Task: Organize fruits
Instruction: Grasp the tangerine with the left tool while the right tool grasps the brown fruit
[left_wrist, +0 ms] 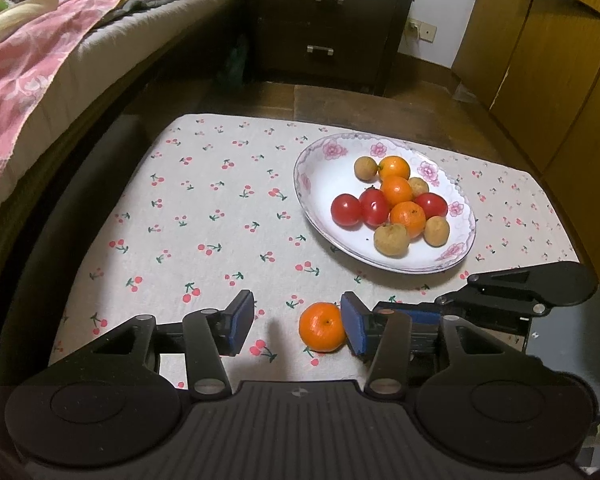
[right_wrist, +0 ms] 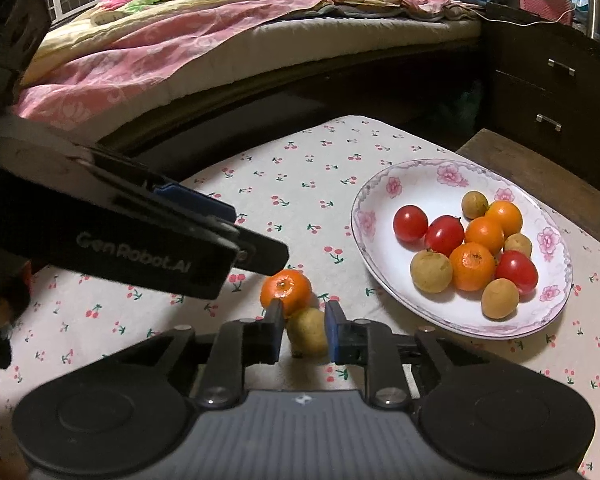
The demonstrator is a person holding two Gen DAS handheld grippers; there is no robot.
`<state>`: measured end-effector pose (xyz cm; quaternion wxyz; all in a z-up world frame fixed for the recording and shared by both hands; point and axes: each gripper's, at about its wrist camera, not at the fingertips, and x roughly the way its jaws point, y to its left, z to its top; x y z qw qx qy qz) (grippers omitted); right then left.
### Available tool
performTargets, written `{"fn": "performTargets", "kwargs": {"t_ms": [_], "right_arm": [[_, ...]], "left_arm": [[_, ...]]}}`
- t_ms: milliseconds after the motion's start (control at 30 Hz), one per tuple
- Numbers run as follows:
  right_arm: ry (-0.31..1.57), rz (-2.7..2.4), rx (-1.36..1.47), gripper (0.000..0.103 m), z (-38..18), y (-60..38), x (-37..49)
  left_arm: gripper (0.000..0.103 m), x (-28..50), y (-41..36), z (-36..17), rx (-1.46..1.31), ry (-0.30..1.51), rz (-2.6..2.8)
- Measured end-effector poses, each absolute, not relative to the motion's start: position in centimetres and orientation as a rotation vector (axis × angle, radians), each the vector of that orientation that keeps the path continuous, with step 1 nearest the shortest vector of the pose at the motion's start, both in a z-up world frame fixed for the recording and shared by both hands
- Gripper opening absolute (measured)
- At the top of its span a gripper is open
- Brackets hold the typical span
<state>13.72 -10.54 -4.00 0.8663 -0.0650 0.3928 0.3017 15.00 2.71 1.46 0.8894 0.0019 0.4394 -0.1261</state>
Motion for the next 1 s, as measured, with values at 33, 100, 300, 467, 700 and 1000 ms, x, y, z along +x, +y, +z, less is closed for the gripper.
{"fn": "performTargets", "kwargs": {"t_ms": [33, 100, 300, 467, 700, 1000], "right_arm": [[0.824, 0.632, -0.138, 0.054, -4.0, -10.6, 13.7], [0.826, 0.631, -0.136, 0.054, -4.0, -10.6, 13.7], [0.85, 0.603, -0.146, 0.055, -4.3, -10.9, 14.1], [0.852, 0.602, -0.146, 0.055, -4.8, -11.0, 14.3], [0.843, 0.592, -0.147, 0.055, -4.7, -11.1, 14.6], [0.846, 0.57, -0.169, 0.055, -2.7, -12.8, 12.9]], "left_arm": [[0.057, 15.0, 2.7, 1.4, 0.003, 0.914, -0.262], [0.057, 15.0, 2.7, 1.4, 0.0, 0.915, -0.263], [0.058, 15.1, 3.2, 1.7, -0.014, 0.908, -0.254], [0.059, 15.1, 3.0, 1.3, -0.008, 0.921, -0.263], [0.059, 15.1, 3.1, 0.8, -0.001, 0.937, -0.272], [0.059, 14.3, 1.9, 0.1, 0.041, 0.956, -0.346]]}}
